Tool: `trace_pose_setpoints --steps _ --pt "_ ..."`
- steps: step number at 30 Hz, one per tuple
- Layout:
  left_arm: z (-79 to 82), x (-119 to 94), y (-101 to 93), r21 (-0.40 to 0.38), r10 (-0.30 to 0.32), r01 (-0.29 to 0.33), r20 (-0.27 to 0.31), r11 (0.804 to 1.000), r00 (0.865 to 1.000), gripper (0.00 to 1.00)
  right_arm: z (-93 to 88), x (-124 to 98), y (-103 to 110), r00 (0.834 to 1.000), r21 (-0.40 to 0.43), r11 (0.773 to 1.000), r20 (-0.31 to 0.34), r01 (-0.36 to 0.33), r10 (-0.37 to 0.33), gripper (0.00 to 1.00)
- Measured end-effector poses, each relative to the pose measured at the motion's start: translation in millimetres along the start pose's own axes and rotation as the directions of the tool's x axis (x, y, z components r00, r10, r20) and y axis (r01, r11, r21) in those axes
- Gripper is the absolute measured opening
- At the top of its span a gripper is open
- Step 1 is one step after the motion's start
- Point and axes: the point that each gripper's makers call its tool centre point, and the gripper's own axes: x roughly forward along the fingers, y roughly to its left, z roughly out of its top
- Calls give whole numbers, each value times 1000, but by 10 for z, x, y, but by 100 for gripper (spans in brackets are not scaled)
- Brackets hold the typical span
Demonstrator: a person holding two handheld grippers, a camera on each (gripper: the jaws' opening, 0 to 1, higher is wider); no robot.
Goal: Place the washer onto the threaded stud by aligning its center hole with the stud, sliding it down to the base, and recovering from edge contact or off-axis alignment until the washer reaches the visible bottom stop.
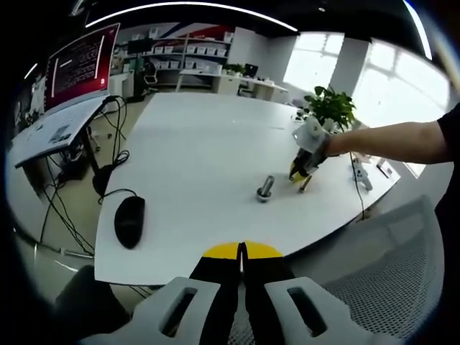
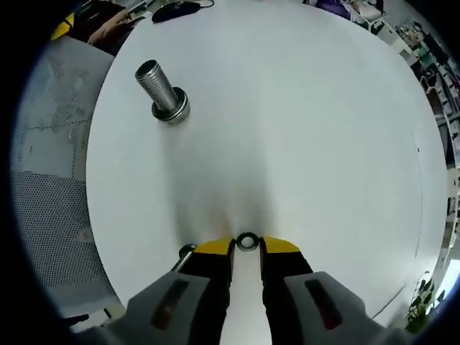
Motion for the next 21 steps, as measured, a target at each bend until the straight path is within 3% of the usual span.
trace_pose_setpoints --steps 21 --pt "14 -3 -6 -8 0 0 12 1000 1000 0 -12 -21 4 999 39 999 32 -6 5 17"
